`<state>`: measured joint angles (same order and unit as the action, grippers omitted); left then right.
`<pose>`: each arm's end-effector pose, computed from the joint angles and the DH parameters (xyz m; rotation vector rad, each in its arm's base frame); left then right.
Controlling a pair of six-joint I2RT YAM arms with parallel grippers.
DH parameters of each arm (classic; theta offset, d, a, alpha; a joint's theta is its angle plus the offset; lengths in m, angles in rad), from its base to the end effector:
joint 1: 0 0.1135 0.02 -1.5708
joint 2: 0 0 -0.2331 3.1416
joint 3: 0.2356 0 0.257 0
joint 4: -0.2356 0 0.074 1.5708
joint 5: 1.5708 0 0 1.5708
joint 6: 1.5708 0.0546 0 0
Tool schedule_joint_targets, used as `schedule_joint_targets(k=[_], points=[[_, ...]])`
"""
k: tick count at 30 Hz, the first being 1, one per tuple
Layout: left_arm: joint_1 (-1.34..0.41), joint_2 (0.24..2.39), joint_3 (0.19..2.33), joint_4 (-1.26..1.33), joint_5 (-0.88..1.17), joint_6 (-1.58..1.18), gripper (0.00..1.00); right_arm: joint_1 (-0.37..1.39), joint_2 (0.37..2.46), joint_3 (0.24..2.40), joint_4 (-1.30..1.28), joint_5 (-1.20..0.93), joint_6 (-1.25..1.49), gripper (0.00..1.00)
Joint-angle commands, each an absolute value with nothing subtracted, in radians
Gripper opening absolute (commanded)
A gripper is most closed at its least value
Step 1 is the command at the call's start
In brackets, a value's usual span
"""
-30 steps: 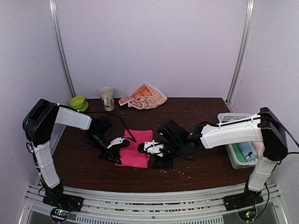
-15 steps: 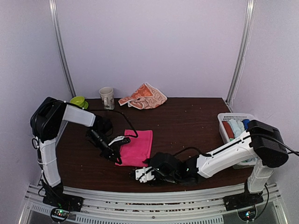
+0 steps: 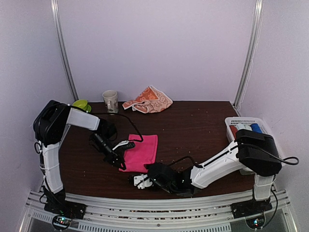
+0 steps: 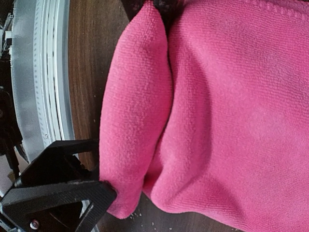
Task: Roll the towels
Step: Roll the towel at the center of the board.
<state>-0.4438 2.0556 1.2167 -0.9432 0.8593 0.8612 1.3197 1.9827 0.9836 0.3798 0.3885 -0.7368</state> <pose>0.2688 -0.1736 0.0667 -1.6067 -2.3287 1.3288 0.1195 0.3827 0.0771 -1.7112 1.2836 -0.0860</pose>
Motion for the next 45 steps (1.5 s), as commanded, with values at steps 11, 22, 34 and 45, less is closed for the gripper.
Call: schedule_joint_targets(k=[11,22,34,45], points=[[-0.432,2.105,1.238,-0.980,0.792,0.864,0.00,1.295,2.081,1.034,0.405,0.472,-0.763,0.47],[-0.427,2.112,1.255,-1.001,0.786,0.882,0.00,1.257,2.097,1.063,0.328,0.442,-0.693,0.28],[-0.384,2.030,1.269,-0.995,0.786,0.907,0.43,1.224,2.072,1.127,0.132,0.258,-0.574,0.02],[-0.329,1.830,1.176,-0.877,0.715,0.896,0.66,1.189,2.039,1.184,-0.021,0.077,-0.485,0.01]])
